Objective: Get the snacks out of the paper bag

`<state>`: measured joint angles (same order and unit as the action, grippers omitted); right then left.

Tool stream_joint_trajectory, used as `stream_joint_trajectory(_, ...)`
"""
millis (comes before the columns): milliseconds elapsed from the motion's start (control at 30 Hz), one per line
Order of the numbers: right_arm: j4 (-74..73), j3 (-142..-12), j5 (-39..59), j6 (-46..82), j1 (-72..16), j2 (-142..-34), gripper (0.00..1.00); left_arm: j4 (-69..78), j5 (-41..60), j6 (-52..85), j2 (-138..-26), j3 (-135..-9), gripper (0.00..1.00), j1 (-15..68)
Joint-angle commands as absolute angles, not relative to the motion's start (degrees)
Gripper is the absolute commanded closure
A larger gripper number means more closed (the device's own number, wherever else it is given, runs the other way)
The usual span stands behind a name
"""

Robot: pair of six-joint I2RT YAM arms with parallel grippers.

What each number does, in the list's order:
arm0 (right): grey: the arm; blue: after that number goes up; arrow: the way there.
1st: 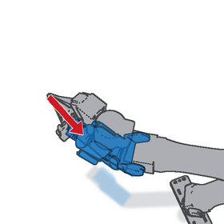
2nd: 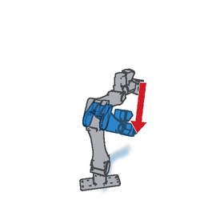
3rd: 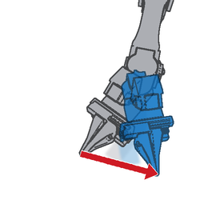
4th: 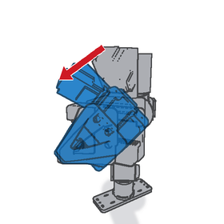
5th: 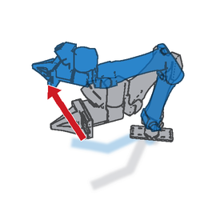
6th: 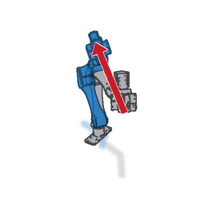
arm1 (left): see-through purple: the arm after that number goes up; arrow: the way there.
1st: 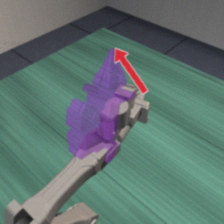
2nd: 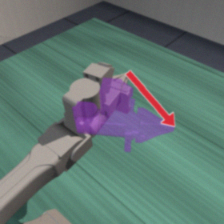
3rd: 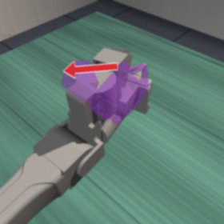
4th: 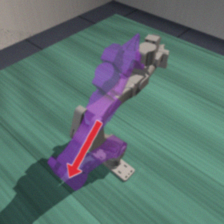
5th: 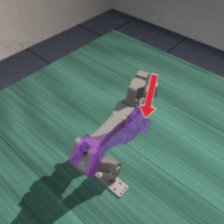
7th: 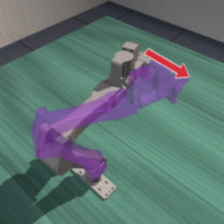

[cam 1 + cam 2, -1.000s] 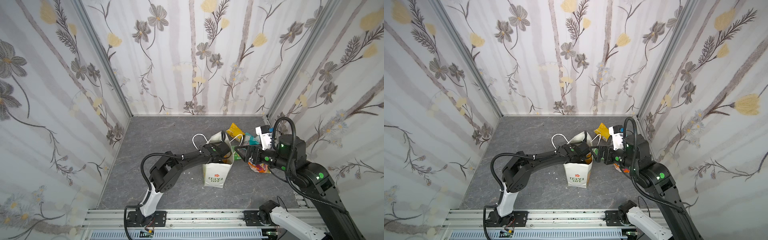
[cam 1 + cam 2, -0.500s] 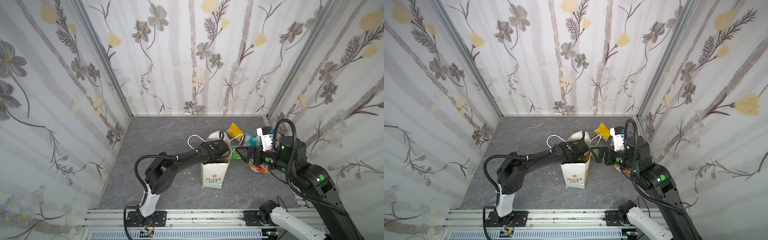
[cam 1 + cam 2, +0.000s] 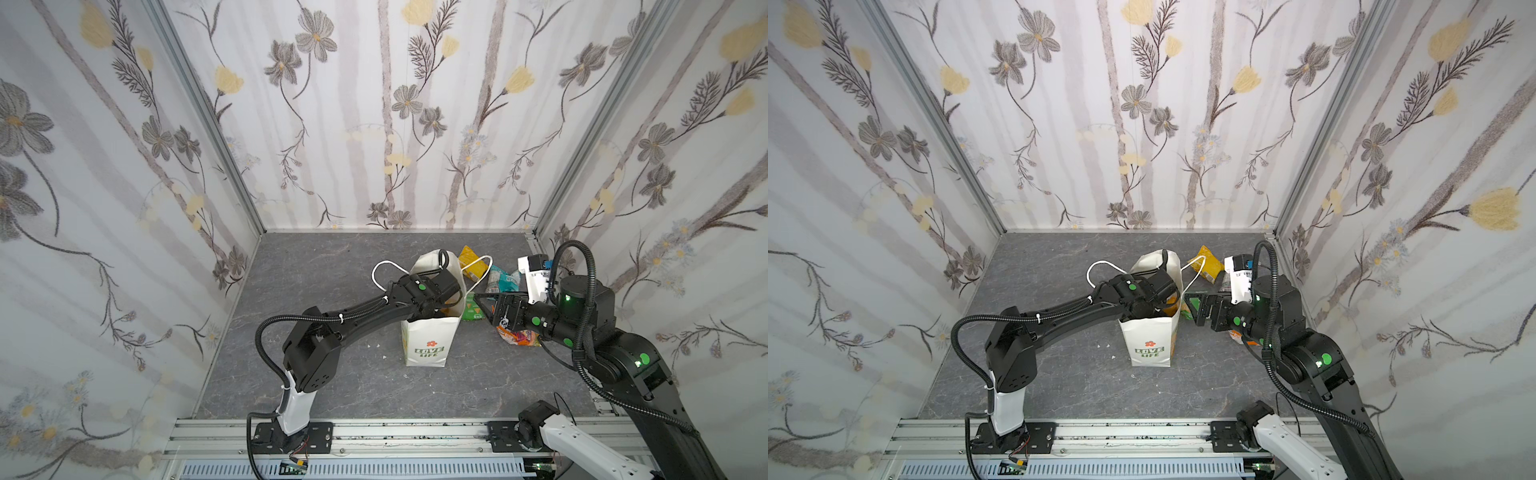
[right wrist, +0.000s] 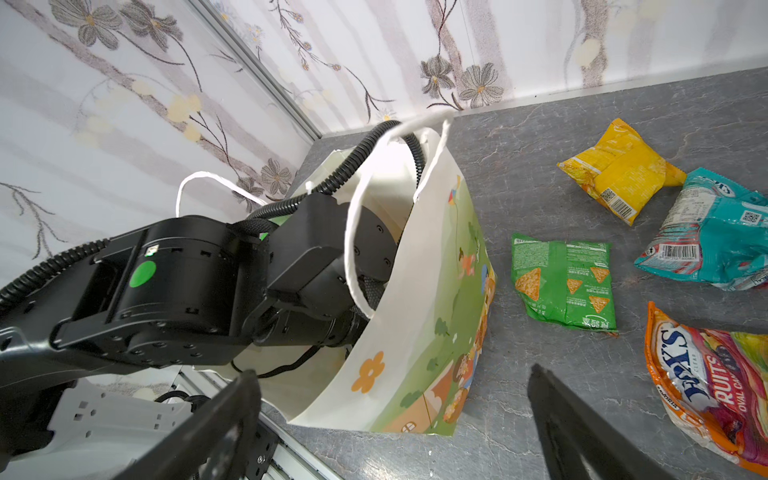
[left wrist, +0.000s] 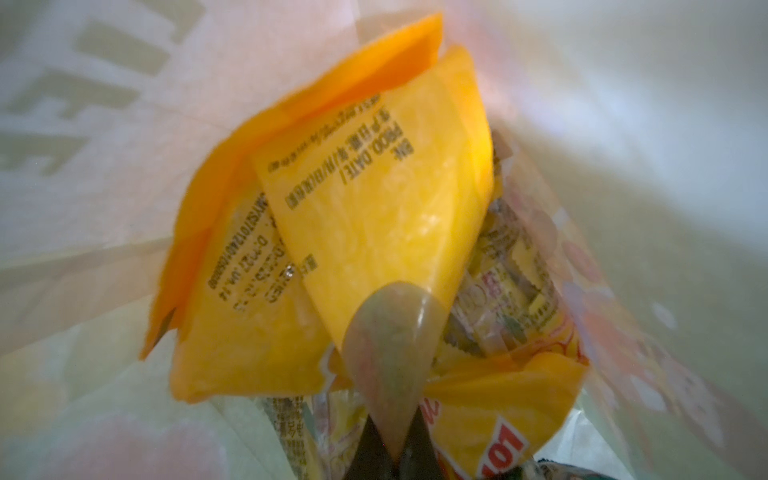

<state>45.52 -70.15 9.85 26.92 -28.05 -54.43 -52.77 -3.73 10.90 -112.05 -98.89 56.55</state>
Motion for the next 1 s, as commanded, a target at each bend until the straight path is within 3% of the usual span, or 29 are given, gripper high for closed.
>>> stream_joint_trajectory(0,43.1,-70.0,8.5,27.0,-28.0,-54.6,0.00,-54.0,-6.0,10.9,-110.6,-100.5,1.00,56.4)
stream_joint_trajectory(500,39.0,-66.1,8.7,29.5,-27.9,-53.8,0.00,-56.2,-8.0,9.9,-108.9,-103.0,1.00,56.4)
stream_joint_trajectory(700,26.0,-59.6,18.4,36.8,-28.0,-54.3,0.00,-54.6,-6.3,10.8,-109.0,-101.0,1.00,56.5)
stream_joint_trajectory(967,23.2,-55.5,20.2,37.5,-28.0,-56.8,0.00,-53.9,-6.2,10.7,-107.8,-100.3,1.00,56.4)
